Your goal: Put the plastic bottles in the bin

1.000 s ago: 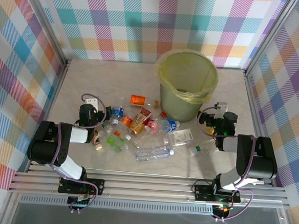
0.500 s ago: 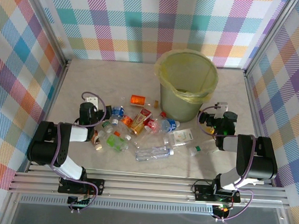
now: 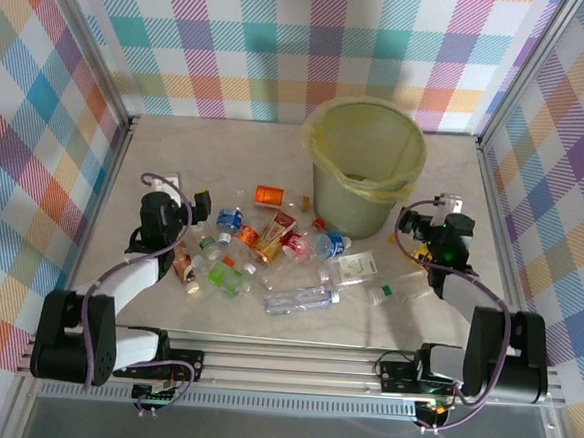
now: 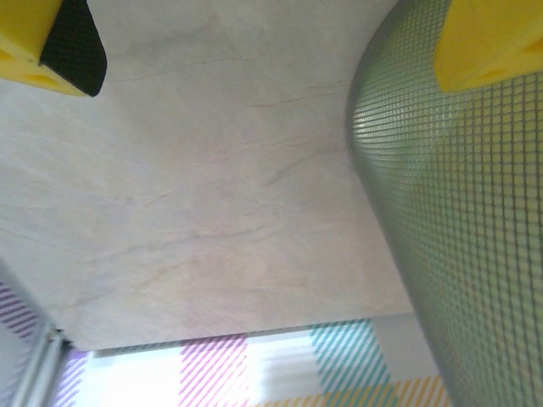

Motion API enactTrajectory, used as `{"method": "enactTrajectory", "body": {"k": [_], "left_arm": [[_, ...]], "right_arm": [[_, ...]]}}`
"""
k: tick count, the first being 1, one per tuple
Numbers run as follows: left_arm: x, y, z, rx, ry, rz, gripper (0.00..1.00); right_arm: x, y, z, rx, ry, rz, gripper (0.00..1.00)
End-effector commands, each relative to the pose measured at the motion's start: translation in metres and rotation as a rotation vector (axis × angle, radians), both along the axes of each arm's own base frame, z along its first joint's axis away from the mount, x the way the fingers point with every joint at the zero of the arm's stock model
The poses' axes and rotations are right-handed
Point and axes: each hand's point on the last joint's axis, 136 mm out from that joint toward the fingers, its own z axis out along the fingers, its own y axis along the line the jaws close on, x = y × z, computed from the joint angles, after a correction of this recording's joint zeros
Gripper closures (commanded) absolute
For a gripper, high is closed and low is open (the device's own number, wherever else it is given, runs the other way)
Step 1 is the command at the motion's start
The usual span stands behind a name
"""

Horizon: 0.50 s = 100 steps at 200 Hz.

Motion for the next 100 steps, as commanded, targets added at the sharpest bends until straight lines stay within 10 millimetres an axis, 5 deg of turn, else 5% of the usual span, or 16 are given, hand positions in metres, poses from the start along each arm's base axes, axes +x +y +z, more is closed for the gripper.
{"method": "enactTrajectory", "body": {"k": [1, 29, 70, 100], "left_arm": [[-0.015, 0.007, 0.005, -0.082, 0.069, 0.075, 0.00], [-0.045, 0.020, -0.004, -0.219, 0.187, 0.226, 0.00], [-0.113, 0.036, -0.027, -0.318, 0.365, 0.424, 0.00], [-0.148, 0.027, -0.055, -0.396, 0.481, 0.438, 0.00]], "right_arm": [[-0.010, -0.020, 0.015, -0.002, 0.015, -0.130, 0.00], [-0.030, -0.043, 0.022, 0.031, 0.045, -0.286, 0.00], [-0.059, -0.049, 0.033, 0.083, 0.102, -0.364, 0.00], [-0.082, -0.051, 0.043, 0.122, 0.116, -0.405, 0.00]]}}
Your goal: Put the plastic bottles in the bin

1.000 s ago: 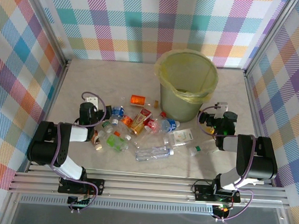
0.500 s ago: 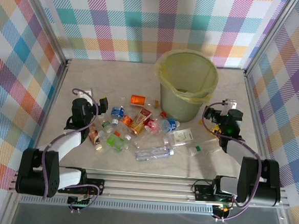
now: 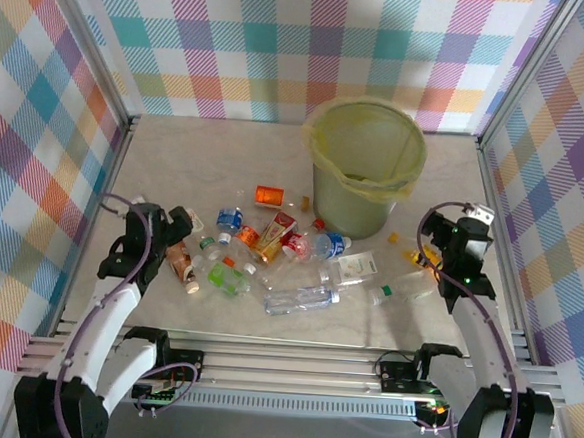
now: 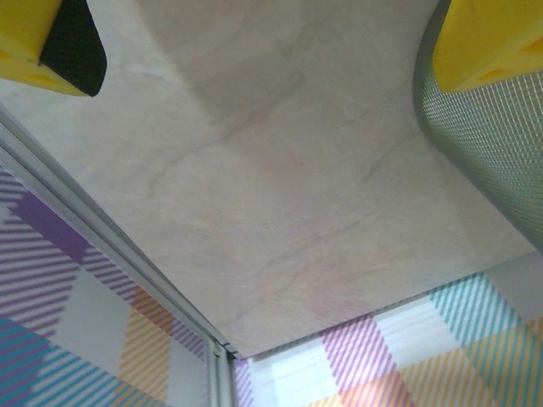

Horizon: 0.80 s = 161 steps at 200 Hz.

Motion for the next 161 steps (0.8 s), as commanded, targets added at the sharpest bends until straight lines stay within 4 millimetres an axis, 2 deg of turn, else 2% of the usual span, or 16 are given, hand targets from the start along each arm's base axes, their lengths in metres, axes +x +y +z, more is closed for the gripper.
{"method": "enactTrajectory", "body": {"k": [1, 26, 41, 67, 126, 159, 161], "left_arm": [[-0.046, -0.002, -0.041, -0.097, 0.189, 0.076, 0.00], [-0.059, -0.012, -0.074, -0.164, 0.246, 0.066, 0.00], [-0.060, -0.014, -0.085, -0.171, 0.264, 0.059, 0.00], [-0.053, -0.014, -0.089, -0.151, 0.266, 0.041, 0.00], [-0.027, -0.016, -0.098, -0.132, 0.255, 0.005, 0.00], [-0.016, -0.013, -0.104, -0.124, 0.271, 0.018, 0.13], [-0.010, -0.014, -0.101, -0.124, 0.248, 0.017, 0.13]], "right_arm": [[-0.023, -0.006, 0.005, 0.050, 0.045, -0.073, 0.00], [-0.036, -0.005, 0.017, 0.074, 0.037, -0.080, 0.00], [-0.041, -0.004, 0.025, 0.082, 0.038, -0.083, 0.00], [-0.045, 0.001, 0.039, 0.096, 0.045, -0.060, 0.00], [-0.048, 0.011, 0.056, 0.114, 0.038, -0.008, 0.00], [-0.047, 0.018, 0.068, 0.103, 0.040, 0.023, 0.00], [-0.047, 0.018, 0.068, 0.102, 0.040, 0.024, 0.00]]}}
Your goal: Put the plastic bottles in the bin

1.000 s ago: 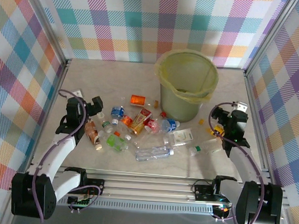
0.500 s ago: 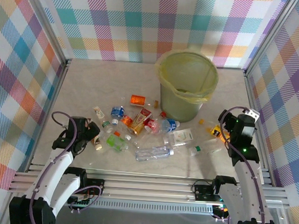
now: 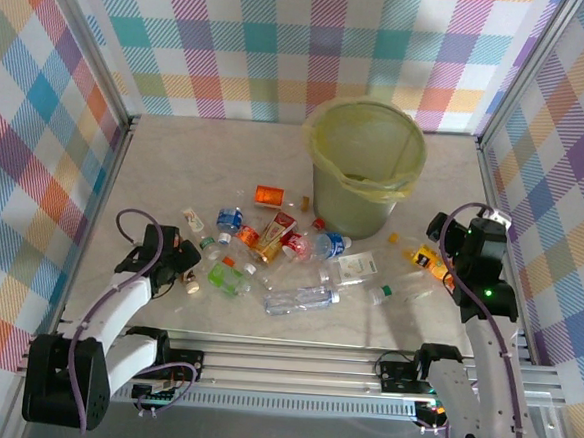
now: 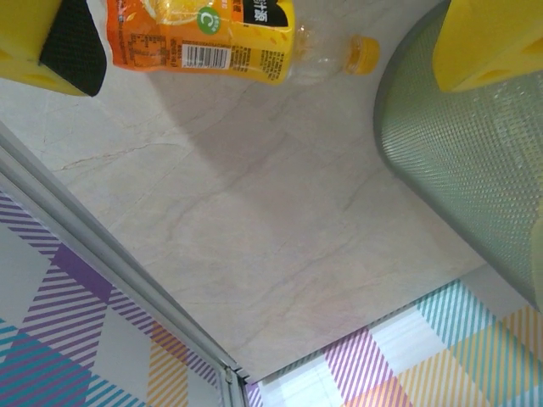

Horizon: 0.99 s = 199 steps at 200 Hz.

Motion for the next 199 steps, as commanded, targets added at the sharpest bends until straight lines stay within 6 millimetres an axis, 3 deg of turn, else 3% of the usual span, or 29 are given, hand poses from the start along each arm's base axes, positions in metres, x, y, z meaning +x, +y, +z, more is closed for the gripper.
{"method": "enactTrajectory", "body": {"k": [1, 62, 113, 151, 199], "left_arm": [[0.023, 0.001, 0.011, 0.007, -0.067, -0.005, 0.14], [0.037, 0.005, 0.001, 0.011, -0.060, 0.014, 0.33], [0.036, 0.012, 0.006, 0.037, -0.055, 0.037, 0.54], [0.028, 0.022, 0.037, 0.095, -0.088, 0.049, 0.61], [0.033, 0.025, 0.109, 0.148, -0.240, 0.011, 0.67]], "right_arm": [[-0.001, 0.008, 0.020, 0.006, -0.025, 0.031, 0.00], [0.001, 0.032, 0.054, -0.059, -0.048, 0.116, 0.00], [0.012, 0.068, 0.088, -0.122, -0.058, 0.245, 0.00], [0.021, 0.103, 0.119, -0.129, -0.077, 0.384, 0.00], [0.031, 0.150, 0.148, -0.029, -0.103, 0.590, 0.00]]}}
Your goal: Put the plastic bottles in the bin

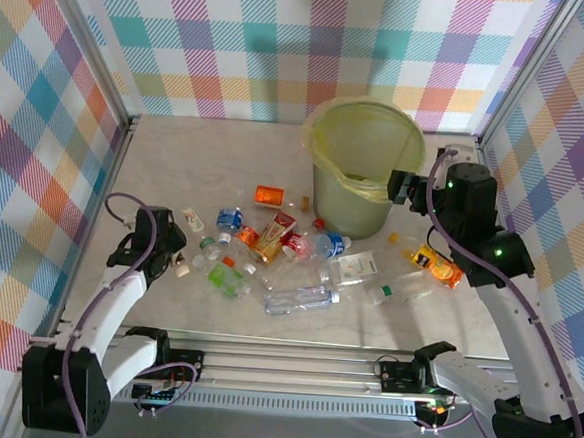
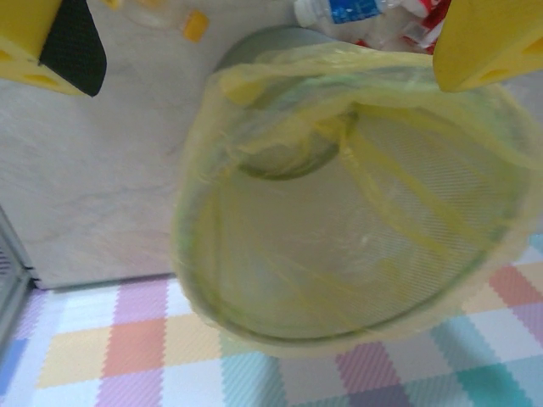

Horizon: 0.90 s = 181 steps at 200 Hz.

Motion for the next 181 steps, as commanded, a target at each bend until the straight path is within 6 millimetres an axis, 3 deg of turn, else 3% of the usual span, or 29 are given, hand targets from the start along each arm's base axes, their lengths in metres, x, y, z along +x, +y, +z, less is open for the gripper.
{"method": "enactTrajectory", "body": {"k": [1, 39, 84, 133, 181], "left_arm": [[-0.002, 0.006, 0.033, 0.058, -0.042, -0.020, 0.67], [0.027, -0.030, 0.090, -0.009, -0.217, -0.216, 0.73], [0.058, -0.113, 0.163, -0.065, -0.490, -0.577, 0.77], [0.055, -0.197, 0.219, -0.008, -0.708, -0.950, 0.77], [0.033, -0.251, 0.248, 0.031, -0.838, -1.234, 0.77]], "right_arm": [[-0.001, 0.028, 0.015, 0.042, 0.005, 0.141, 0.00], [0.006, 0.065, 0.025, 0.134, 0.024, 0.302, 0.00], [0.010, 0.116, 0.031, 0.290, 0.079, 0.534, 0.00], [0.009, 0.162, 0.038, 0.411, 0.135, 0.749, 0.00], [0.002, 0.207, 0.042, 0.415, 0.164, 0.889, 0.00]]}}
